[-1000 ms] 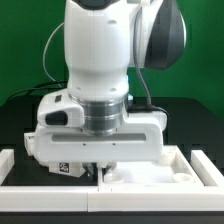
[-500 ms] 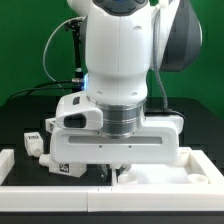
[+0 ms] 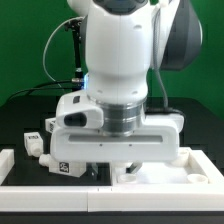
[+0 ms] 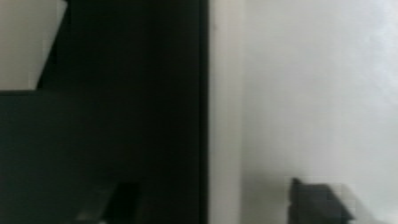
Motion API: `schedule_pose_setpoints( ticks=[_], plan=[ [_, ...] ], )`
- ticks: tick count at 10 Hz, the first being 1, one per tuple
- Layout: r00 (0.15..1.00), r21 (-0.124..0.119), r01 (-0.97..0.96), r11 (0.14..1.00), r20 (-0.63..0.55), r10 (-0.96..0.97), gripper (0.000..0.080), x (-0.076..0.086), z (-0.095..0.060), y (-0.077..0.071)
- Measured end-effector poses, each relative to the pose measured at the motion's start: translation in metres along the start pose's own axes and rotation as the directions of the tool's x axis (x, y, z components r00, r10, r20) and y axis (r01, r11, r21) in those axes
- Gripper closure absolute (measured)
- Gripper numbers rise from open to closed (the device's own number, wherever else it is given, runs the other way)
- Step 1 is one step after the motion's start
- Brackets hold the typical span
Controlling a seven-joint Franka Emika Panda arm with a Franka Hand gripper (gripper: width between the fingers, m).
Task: Assemble one leg
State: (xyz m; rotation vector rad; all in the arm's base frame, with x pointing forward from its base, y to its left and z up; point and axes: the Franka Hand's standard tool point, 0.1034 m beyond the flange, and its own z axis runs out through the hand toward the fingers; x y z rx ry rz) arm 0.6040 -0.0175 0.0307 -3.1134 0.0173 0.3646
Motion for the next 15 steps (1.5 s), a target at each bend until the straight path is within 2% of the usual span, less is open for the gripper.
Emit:
schedule_pose_setpoints(
  ticks=[1,2,3,4,7,8,9,10,12,15],
  plan=[
    [1.000,0.005,0.004,1.000,-0.003,-0.004,0.0276,-0.011,-0.017,0.002],
    [1.000,0.008,0.002,1.000,0.008,-0.002,0.0184,-0.020,-0.032,0.002],
    [1.000,0.010,0.003,1.000,0.008,-0.003,0.0184,-0.022,-0.041,0.001],
    [1.000,0.009,0.018,1.000,0.010,-0.019,0.0157,-0.022,-0.036,0.001],
    [0.995,0.005,0.100,0.995,0.013,-0.100,0.0150,-0.023,-0.034,0.005],
    [0.949,-0.011,0.315,0.949,0.026,-0.315,0.0150,-0.034,-0.027,0.018],
    [0.893,-0.037,0.451,0.892,0.034,-0.449,0.0150,-0.043,-0.020,0.028],
    [0.798,-0.056,0.603,0.796,0.036,-0.602,0.0150,-0.047,-0.013,0.041],
    [0.630,-0.099,0.775,0.624,0.038,-0.776,0.0150,-0.041,-0.012,0.057],
    [0.596,-0.094,0.801,0.591,0.042,-0.802,0.0150,-0.041,-0.011,0.056]
  ],
)
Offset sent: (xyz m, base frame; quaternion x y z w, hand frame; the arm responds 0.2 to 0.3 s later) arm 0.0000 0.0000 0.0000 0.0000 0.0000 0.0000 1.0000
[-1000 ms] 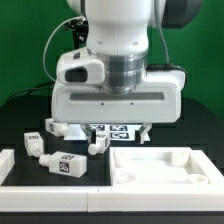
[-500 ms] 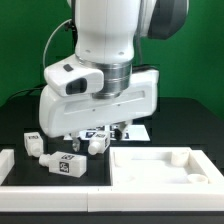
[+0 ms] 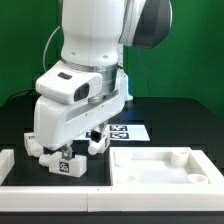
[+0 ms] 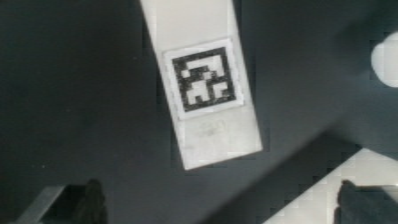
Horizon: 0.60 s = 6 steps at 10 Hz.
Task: Assemble one leg
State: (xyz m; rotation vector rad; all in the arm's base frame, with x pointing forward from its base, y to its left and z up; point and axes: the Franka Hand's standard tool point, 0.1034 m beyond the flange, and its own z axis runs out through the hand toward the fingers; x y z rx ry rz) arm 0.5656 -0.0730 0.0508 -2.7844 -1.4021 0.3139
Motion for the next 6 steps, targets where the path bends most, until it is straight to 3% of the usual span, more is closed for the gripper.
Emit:
schedule_pose_setpoints(
  ticks=[4,5,6],
  plan=[
    [0.996,-0.004,-0.034,0.999,0.082,0.034,0.0150,-0.015,0.006,0.000],
    [0.992,0.028,-0.056,0.998,0.111,0.053,0.0150,-0.022,0.011,0.001],
    [0.985,0.043,-0.096,0.994,0.147,0.089,0.0150,-0.018,0.009,0.000]
  ],
)
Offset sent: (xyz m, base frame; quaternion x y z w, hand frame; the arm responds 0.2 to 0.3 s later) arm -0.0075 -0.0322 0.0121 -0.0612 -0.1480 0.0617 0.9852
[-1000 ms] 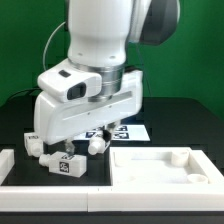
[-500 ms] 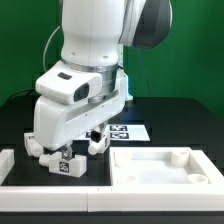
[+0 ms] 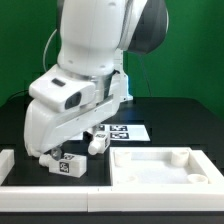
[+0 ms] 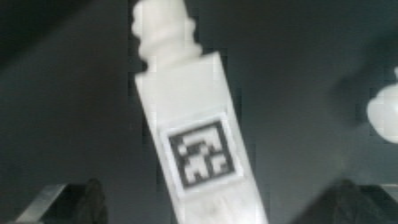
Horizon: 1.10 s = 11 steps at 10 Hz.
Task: Assemble one leg
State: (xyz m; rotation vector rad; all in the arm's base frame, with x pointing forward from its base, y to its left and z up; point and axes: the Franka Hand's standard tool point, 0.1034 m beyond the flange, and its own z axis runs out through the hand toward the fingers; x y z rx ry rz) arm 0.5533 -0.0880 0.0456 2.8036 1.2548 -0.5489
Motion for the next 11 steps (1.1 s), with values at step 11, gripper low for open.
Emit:
schedule_pose_setpoints(
  ticks=[11],
  plan=[
    [0.888,-0.011,0.068,0.998,0.456,-0.056,0.0150,0.006,0.011,-0.014]
  ],
)
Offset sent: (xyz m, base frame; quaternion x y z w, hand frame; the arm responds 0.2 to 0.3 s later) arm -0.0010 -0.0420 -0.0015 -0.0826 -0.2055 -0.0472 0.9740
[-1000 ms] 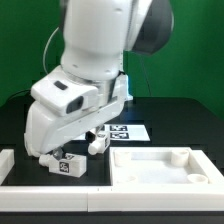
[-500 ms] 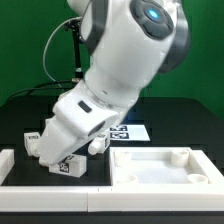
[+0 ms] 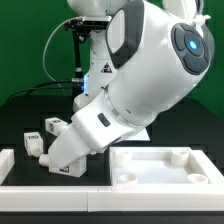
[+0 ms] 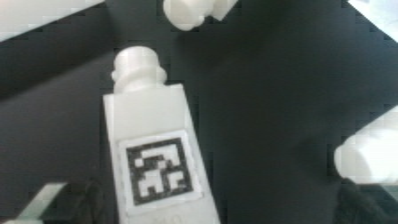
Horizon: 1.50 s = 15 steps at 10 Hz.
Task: Assemble one leg
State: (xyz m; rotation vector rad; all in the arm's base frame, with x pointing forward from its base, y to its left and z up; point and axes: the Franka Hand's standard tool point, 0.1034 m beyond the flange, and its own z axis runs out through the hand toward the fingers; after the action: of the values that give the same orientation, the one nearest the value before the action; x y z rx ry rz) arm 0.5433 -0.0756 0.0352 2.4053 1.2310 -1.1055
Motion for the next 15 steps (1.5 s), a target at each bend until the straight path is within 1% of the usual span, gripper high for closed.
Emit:
schedule_pose_setpoints(
  ticks=[1,2,3,4,5,6,8,9,10,11,12,13,14,15],
  plan=[
    [1.000,-0.004,0.004,1.000,0.006,-0.004,0.0150,0.001,0.001,0.001],
    [1.000,-0.013,0.012,1.000,0.017,-0.012,0.0150,0.003,0.004,0.004],
    [0.999,-0.039,0.018,0.999,0.027,-0.017,0.0150,0.005,0.005,0.007],
    [1.000,-0.047,0.023,0.999,0.023,-0.022,0.0150,0.009,0.011,0.008],
    [1.000,-0.056,0.022,0.998,0.009,-0.021,0.0150,0.009,0.021,0.010],
    [1.000,-0.054,0.017,0.998,0.007,-0.016,0.0150,0.003,0.028,0.014],
    [1.000,-0.056,0.015,0.998,0.005,-0.015,0.0150,0.003,0.029,0.015],
    [1.000,-0.056,0.015,0.998,0.005,-0.015,0.0257,0.003,0.029,0.015],
    [1.000,-0.056,0.015,0.998,0.005,-0.015,0.0257,0.003,0.029,0.015],
    [1.000,-0.055,0.015,0.998,0.006,-0.015,0.0458,0.004,0.029,0.015],
    [1.000,-0.055,0.015,0.998,0.005,-0.015,0.0518,0.004,0.029,0.015],
    [1.000,-0.049,0.013,0.999,0.009,-0.013,0.0518,0.001,0.029,0.015],
    [1.000,-0.034,-0.006,0.999,0.029,0.007,0.0518,-0.010,0.024,0.016],
    [0.999,-0.029,-0.029,0.999,0.044,0.030,0.0518,-0.020,0.004,0.012]
  ],
)
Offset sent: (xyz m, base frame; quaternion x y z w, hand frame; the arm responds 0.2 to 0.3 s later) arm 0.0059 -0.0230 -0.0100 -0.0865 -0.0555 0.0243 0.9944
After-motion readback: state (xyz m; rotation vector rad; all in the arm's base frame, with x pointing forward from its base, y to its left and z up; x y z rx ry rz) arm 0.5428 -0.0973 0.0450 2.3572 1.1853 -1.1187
